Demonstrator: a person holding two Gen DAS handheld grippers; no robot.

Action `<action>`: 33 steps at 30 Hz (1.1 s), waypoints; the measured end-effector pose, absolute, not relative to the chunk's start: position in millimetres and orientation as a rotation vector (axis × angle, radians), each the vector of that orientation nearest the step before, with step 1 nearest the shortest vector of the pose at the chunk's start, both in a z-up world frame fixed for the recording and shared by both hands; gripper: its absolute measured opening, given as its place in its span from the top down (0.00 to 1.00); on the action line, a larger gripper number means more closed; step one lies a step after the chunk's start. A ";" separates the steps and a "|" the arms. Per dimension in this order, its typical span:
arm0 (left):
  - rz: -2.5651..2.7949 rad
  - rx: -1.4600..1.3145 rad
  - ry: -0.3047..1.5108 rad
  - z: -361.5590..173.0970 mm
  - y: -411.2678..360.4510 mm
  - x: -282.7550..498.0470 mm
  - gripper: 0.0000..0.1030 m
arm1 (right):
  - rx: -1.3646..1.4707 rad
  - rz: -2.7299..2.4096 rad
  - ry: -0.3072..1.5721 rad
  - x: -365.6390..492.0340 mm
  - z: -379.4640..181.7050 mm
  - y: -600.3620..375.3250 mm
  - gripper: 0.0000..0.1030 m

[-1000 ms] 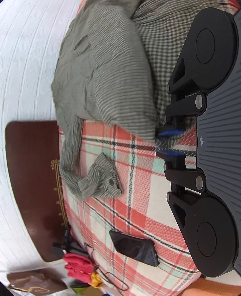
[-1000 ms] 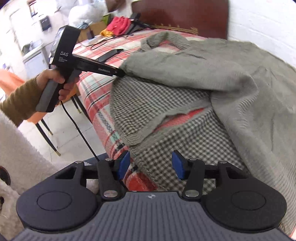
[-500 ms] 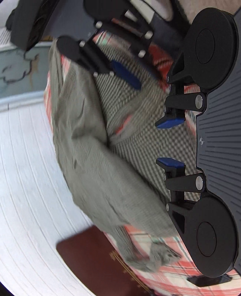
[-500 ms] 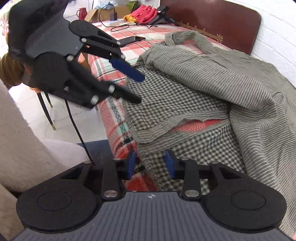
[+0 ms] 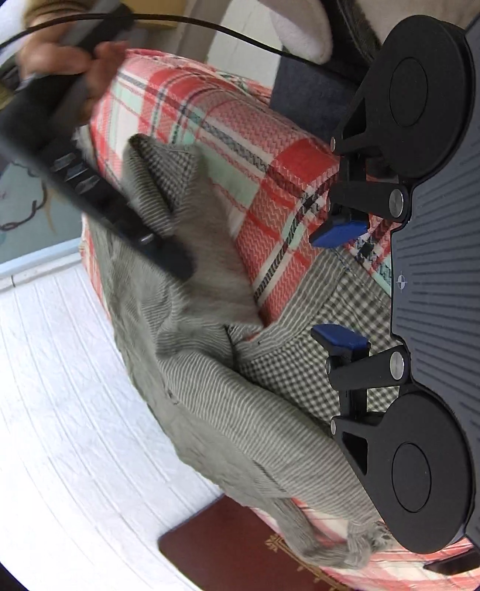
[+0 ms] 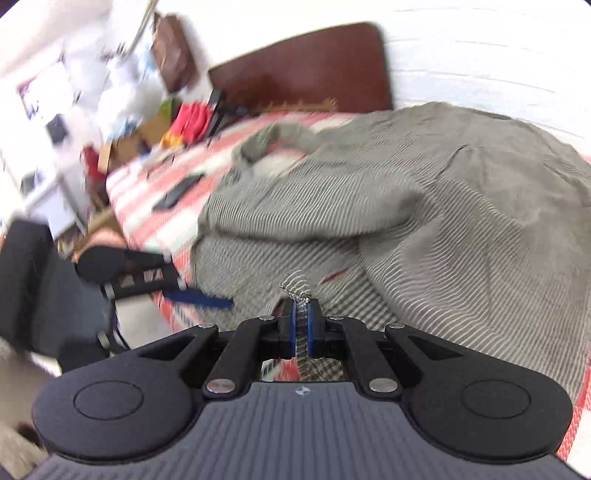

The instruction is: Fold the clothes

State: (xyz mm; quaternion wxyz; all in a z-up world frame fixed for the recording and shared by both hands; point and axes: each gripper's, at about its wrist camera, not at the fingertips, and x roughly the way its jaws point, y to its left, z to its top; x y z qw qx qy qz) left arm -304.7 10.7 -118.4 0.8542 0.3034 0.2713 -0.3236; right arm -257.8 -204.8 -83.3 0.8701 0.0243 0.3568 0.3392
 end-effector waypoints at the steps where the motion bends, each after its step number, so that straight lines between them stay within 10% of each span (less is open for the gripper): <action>1: -0.673 0.638 0.571 -121.0 8.7 -303.7 0.42 | 0.057 0.705 0.741 -254.6 -81.5 -204.9 0.94; 5: -0.649 0.545 0.615 -119.5 7.4 -294.2 0.90 | 0.080 0.709 0.721 -253.7 -73.5 -209.0 0.94; 8: -0.638 0.480 0.635 -118.1 9.0 -290.4 0.98 | 0.112 0.714 0.694 -255.2 -63.3 -214.0 0.94; 18: -0.758 0.280 0.696 -106.0 14.8 -279.0 1.00 | 0.136 0.674 0.598 -267.4 -34.5 -223.8 0.94; 23: -0.552 0.363 0.594 -105.9 5.4 -278.2 0.34 | 0.133 0.672 0.601 -266.1 -35.7 -221.0 0.94; 30: -0.508 0.474 0.637 -127.4 -19.3 -255.3 0.36 | 0.129 0.690 0.632 -263.5 -43.0 -214.3 0.94; 33: -0.551 0.356 0.711 -125.5 -6.4 -238.9 0.82 | 0.138 0.690 0.644 -264.7 -45.2 -217.3 0.94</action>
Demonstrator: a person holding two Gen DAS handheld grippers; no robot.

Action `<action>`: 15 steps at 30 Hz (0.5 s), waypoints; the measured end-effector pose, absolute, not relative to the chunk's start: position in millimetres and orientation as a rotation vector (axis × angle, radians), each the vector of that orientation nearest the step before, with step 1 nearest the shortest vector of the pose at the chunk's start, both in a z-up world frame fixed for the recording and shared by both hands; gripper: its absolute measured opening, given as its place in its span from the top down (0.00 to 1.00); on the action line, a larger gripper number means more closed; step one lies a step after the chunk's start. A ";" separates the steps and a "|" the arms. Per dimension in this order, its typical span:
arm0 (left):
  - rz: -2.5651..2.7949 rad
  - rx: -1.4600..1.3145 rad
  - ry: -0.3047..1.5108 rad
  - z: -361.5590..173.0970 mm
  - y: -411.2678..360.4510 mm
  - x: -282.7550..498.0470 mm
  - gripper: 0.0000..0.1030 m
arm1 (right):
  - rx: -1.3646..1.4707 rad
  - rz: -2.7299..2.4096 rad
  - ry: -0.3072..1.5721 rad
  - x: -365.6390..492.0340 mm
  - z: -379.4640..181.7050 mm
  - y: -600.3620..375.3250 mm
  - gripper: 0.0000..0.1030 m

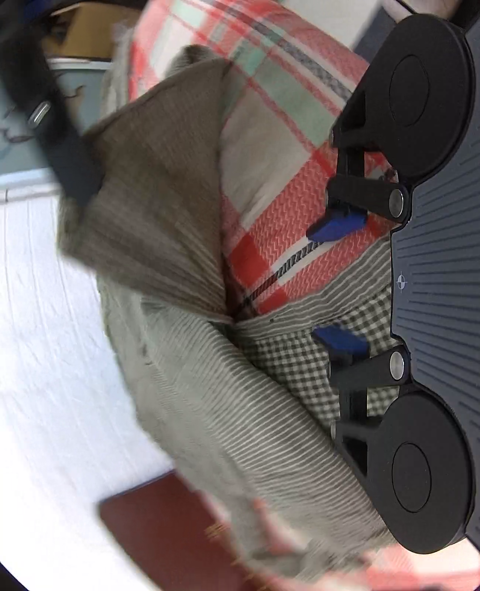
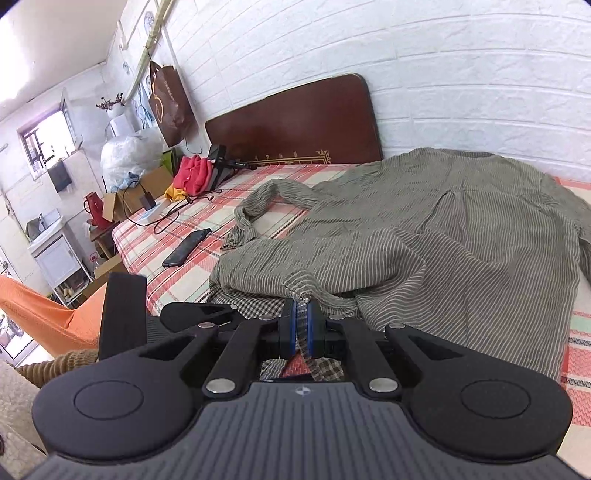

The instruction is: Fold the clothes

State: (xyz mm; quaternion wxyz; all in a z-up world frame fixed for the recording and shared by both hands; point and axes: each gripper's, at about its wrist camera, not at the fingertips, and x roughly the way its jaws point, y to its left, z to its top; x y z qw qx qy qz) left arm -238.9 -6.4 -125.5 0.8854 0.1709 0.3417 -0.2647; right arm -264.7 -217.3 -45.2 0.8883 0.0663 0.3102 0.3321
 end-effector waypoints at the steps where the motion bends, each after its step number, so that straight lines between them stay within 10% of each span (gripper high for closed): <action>1: -0.557 0.294 0.746 -122.8 2.5 -232.0 1.00 | 0.140 0.691 0.651 -264.7 -46.4 -217.6 0.94; 15: -0.686 -0.188 0.814 -85.2 82.4 -206.1 1.00 | 0.054 0.844 0.868 -267.6 -103.5 -174.9 0.94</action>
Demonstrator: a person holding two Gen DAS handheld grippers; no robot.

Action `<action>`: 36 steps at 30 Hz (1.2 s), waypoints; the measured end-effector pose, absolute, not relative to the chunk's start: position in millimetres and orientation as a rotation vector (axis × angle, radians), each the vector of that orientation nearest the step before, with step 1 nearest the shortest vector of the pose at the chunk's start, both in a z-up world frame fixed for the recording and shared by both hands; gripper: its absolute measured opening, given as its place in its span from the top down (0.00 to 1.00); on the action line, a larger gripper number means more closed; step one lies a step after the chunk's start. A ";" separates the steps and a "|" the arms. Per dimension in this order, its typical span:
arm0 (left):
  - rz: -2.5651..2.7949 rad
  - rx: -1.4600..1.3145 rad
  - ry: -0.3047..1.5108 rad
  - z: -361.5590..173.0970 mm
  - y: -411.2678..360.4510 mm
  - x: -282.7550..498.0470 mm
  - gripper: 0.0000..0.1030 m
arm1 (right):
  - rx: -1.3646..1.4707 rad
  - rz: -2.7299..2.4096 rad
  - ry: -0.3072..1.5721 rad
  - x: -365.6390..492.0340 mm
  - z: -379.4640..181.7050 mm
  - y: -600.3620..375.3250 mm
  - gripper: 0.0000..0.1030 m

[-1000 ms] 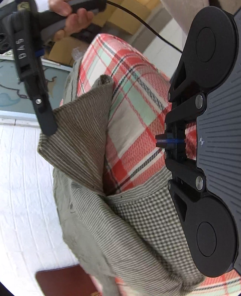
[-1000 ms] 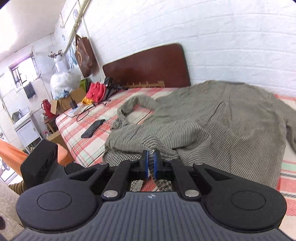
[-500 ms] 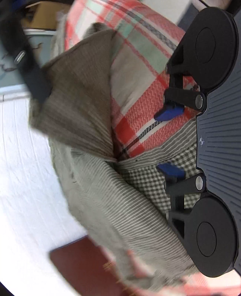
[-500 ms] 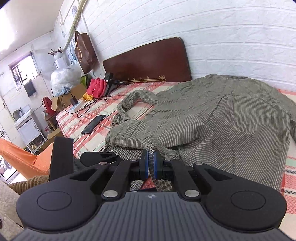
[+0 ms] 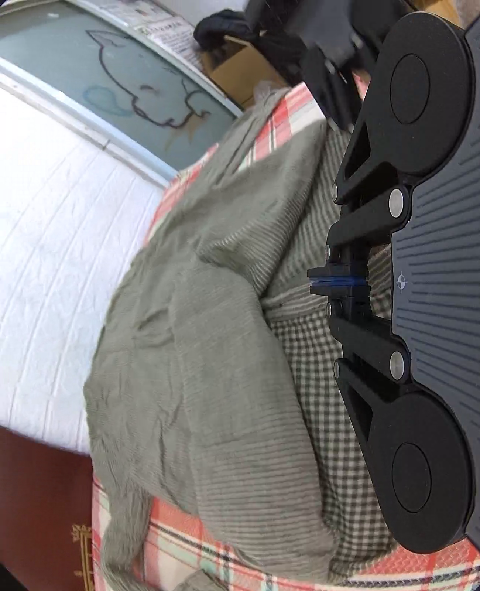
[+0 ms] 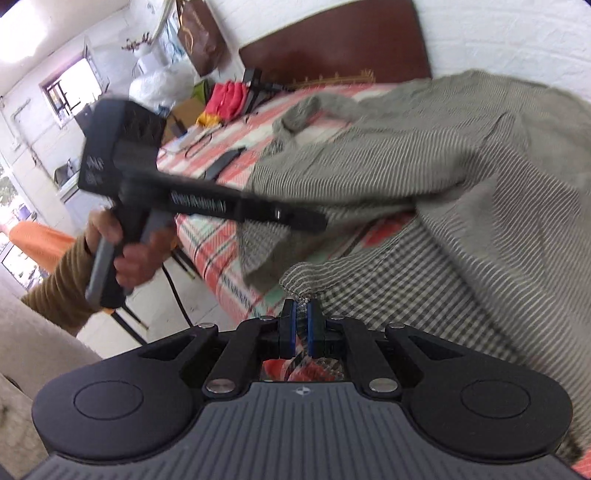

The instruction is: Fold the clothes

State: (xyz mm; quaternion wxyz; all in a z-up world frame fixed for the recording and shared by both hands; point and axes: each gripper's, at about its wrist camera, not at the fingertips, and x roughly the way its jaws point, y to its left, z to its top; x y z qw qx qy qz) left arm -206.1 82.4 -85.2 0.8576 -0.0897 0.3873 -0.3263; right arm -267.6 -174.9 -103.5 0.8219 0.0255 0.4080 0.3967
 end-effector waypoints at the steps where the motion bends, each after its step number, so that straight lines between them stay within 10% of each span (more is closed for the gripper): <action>1: -0.696 -0.174 0.810 -83.9 78.0 -207.5 1.00 | 0.045 0.846 0.884 -267.4 -108.8 -171.3 0.94; 10: -0.727 -0.005 0.868 -107.0 42.6 -211.7 1.00 | 0.027 0.860 0.961 -268.2 -124.5 -166.7 0.86; 14: -0.752 -0.009 0.913 -117.2 39.5 -210.6 0.97 | 0.047 0.853 0.957 -269.8 -117.2 -177.5 0.65; 28: -0.827 -0.051 0.918 -107.7 66.2 -244.6 0.57 | 0.120 0.746 0.869 -249.0 -110.3 -189.2 0.64; 36: -0.789 -0.055 0.924 -110.5 76.0 -241.2 0.55 | 0.088 0.784 0.921 -230.0 -130.2 -167.5 0.67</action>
